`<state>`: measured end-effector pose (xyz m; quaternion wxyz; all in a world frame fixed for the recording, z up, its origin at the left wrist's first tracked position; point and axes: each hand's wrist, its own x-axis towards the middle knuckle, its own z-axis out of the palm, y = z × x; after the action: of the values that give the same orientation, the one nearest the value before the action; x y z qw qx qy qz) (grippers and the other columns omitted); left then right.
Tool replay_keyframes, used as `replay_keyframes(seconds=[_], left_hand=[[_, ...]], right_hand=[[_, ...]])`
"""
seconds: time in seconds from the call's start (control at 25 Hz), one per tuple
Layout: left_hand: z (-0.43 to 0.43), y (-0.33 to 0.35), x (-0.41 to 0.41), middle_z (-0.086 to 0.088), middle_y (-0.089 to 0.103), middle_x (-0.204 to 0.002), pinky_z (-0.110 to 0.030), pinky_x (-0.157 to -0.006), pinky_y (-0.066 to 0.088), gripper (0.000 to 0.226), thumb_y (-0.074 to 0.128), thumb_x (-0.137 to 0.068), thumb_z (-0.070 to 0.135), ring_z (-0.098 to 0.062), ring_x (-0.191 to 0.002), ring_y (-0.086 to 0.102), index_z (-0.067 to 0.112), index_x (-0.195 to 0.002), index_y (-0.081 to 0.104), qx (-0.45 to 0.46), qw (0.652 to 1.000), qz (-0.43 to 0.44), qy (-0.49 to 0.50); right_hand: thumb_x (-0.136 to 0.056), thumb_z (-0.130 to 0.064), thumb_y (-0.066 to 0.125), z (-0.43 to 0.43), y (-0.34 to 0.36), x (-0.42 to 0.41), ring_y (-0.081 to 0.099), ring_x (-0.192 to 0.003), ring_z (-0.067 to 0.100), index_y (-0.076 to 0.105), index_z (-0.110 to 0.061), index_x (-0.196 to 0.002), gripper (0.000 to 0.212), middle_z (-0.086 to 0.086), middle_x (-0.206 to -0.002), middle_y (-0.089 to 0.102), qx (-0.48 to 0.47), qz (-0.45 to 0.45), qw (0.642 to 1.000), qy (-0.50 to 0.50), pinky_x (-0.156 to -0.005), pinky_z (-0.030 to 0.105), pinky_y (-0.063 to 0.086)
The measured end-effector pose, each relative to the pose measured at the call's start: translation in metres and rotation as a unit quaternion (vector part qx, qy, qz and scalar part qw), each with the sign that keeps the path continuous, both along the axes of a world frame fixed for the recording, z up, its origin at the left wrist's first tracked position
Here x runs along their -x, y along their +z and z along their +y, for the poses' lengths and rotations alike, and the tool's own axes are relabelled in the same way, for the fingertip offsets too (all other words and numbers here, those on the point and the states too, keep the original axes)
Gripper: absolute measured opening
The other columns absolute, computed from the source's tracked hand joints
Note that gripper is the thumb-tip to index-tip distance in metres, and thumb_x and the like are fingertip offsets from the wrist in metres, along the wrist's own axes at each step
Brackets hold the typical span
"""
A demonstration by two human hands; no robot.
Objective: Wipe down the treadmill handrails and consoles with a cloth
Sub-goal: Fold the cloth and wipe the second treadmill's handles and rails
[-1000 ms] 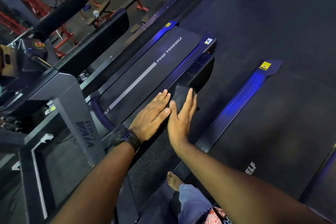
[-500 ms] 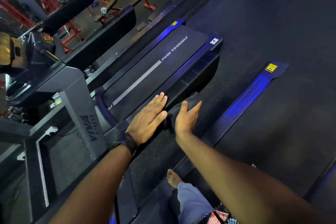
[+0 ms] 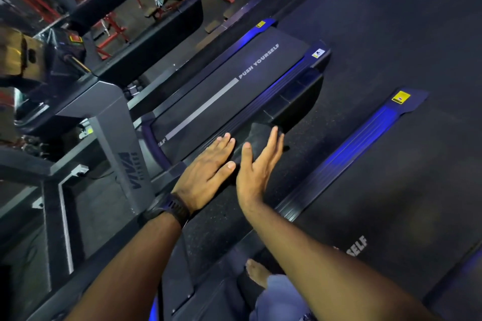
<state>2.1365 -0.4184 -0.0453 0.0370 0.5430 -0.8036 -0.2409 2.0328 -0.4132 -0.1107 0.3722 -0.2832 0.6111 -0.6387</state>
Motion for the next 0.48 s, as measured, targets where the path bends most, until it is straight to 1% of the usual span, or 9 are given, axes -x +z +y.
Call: replay_keyframes(seconds=[0.04,0.12,0.16,0.24,0.28,0.32,0.4,0.44,0.48], left_hand=[[0.001,0.001,-0.002,0.01,0.009,-0.163,-0.012,-0.117,0.0,0.072,0.02,-0.094,0.06,0.01,-0.146,-0.001,0.023,-0.156,0.02,-0.002,1.0,-0.008,0.0],[0.004,0.003,-0.004,0.01,0.008,-0.164,-0.014,-0.118,0.0,0.072,0.019,-0.094,0.061,0.007,-0.147,-0.001,0.025,-0.156,0.018,-0.008,1.0,-0.015,-0.002],[0.005,0.003,-0.005,0.009,0.008,-0.164,-0.015,-0.119,0.001,0.072,0.019,-0.094,0.061,0.007,-0.148,-0.001,0.025,-0.156,0.017,-0.008,1.0,-0.012,-0.002],[0.005,0.002,-0.008,0.009,0.009,-0.164,-0.015,-0.119,0.001,0.07,0.021,-0.095,0.06,0.007,-0.148,0.001,0.025,-0.155,0.017,-0.011,1.0,0.001,0.001],[0.005,0.001,-0.01,0.009,0.01,-0.163,-0.015,-0.119,0.002,0.069,0.021,-0.095,0.06,0.007,-0.148,0.001,0.025,-0.155,0.018,-0.008,1.0,0.004,0.004],[0.006,0.0,-0.013,0.009,0.011,-0.164,-0.017,-0.12,0.003,0.069,0.021,-0.096,0.059,0.006,-0.148,0.002,0.025,-0.155,0.019,-0.004,1.0,0.004,0.007],[0.007,-0.001,-0.018,0.01,0.012,-0.164,-0.02,-0.121,0.005,0.068,0.021,-0.096,0.058,0.005,-0.149,0.004,0.026,-0.156,0.021,0.0,1.0,0.004,0.013],[0.009,-0.002,-0.021,0.01,0.012,-0.164,-0.021,-0.122,0.006,0.067,0.021,-0.097,0.058,0.004,-0.149,0.004,0.026,-0.156,0.021,-0.002,1.0,0.003,0.013],[0.01,-0.002,-0.022,0.01,0.012,-0.164,-0.022,-0.122,0.007,0.067,0.022,-0.097,0.058,0.004,-0.149,0.005,0.027,-0.156,0.021,-0.003,1.0,0.003,0.013]], right_hand=[[-0.099,-0.033,0.053,-0.012,-0.009,0.003,0.016,-0.151,0.013,0.019,-0.022,-0.159,0.07,0.006,-0.165,0.014,-0.031,-0.032,0.999,-0.022,-0.12,0.024,0.019],[-0.101,-0.035,0.051,-0.016,-0.01,-0.004,0.019,-0.152,0.024,0.016,-0.019,-0.16,0.071,0.012,-0.164,0.018,-0.145,-0.163,0.975,-0.046,-0.123,0.037,0.02],[-0.102,-0.033,0.051,-0.006,-0.003,-0.013,0.018,-0.152,0.024,0.014,-0.018,-0.16,0.071,0.012,-0.165,0.016,-0.15,-0.167,0.974,-0.028,-0.123,0.036,0.019],[-0.101,-0.031,0.054,0.021,0.013,-0.022,0.014,-0.153,0.017,0.015,-0.024,-0.16,0.07,0.005,-0.167,0.009,-0.052,-0.045,0.998,0.01,-0.121,0.029,0.019],[-0.1,-0.034,0.054,0.021,0.008,-0.02,0.015,-0.152,0.015,0.017,-0.029,-0.159,0.069,0.002,-0.167,0.007,0.012,0.005,1.0,0.016,-0.12,0.029,0.022],[-0.099,-0.036,0.054,0.008,0.002,-0.015,0.017,-0.152,0.017,0.019,-0.031,-0.158,0.068,0.001,-0.166,0.009,0.028,0.03,0.999,0.007,-0.12,0.033,0.025],[-0.1,-0.036,0.051,-0.012,-0.01,-0.011,0.021,-0.151,0.022,0.019,-0.028,-0.158,0.067,0.006,-0.165,0.015,-0.06,-0.057,0.996,-0.045,-0.121,0.044,0.026],[-0.102,-0.035,0.05,-0.01,-0.009,-0.015,0.022,-0.151,0.023,0.016,-0.025,-0.159,0.067,0.007,-0.165,0.015,-0.117,-0.127,0.984,-0.045,-0.121,0.045,0.025],[-0.103,-0.034,0.05,-0.002,-0.006,-0.021,0.02,-0.151,0.022,0.014,-0.024,-0.16,0.068,0.007,-0.165,0.013,-0.137,-0.149,0.979,-0.027,-0.122,0.04,0.024]])
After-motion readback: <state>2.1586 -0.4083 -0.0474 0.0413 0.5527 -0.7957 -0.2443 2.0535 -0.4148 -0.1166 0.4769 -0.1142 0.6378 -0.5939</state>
